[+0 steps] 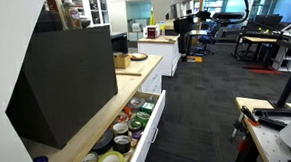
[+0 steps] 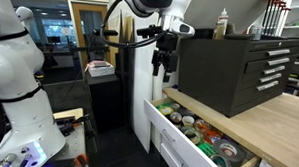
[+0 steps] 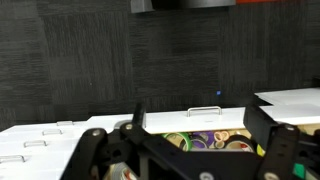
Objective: Close the drawer
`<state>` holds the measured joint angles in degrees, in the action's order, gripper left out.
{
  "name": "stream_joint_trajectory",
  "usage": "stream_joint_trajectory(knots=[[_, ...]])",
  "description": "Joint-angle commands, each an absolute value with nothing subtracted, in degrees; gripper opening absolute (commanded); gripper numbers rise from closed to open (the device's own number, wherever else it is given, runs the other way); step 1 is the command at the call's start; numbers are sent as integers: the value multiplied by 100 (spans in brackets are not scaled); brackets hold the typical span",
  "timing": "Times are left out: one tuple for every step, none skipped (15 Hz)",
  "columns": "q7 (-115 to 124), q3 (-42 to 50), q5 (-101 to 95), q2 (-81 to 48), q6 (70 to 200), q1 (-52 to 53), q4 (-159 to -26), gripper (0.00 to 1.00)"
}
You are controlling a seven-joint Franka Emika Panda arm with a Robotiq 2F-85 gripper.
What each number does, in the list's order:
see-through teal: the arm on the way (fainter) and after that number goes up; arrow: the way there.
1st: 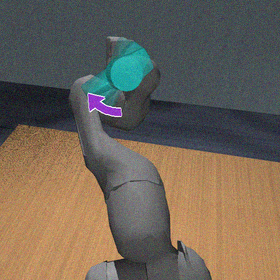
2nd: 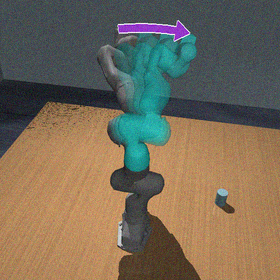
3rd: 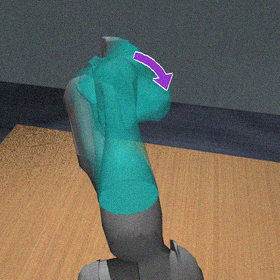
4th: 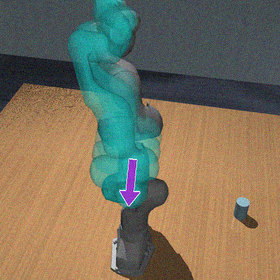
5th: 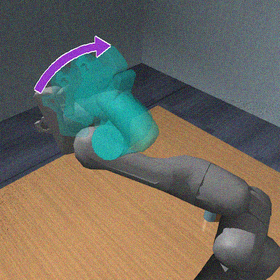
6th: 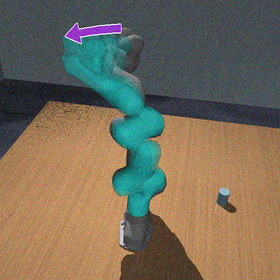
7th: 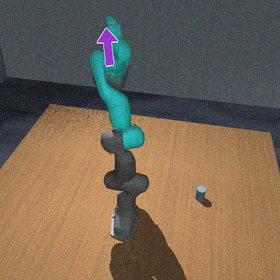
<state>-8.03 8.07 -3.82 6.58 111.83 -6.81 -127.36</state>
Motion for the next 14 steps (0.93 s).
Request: stream_joint_trajectory(knots=[[-806,797,-382,656,11171,-692,-12726,100],[-807,797,-382,656,11171,-692,-12727,100],[-842,822,-239,639,11282,-696,-12788,100],[-800,829,-152,642,11466,-699,-12881,100],[-787,838,1,641,11665,-695,-13014,100],[-740,841,150,645,11892,-693,-13149,100],[-742,838,295,657,12131,-687,-13304,100],[-763,832,419,667,12375,-679,-13470,100],[-734,817,486,679,12674,-675,-13661,100],[-731,804,517,678,12947,-671,-13828,100],[-739,791,536,663,13219,-664,-13996,100],[-731,771,526,629,13444,-652,-14151,100],[-736,753,505,604,13638,-639,-14288,100],[-757,727,482,562,13823,-619,-14430,100]])
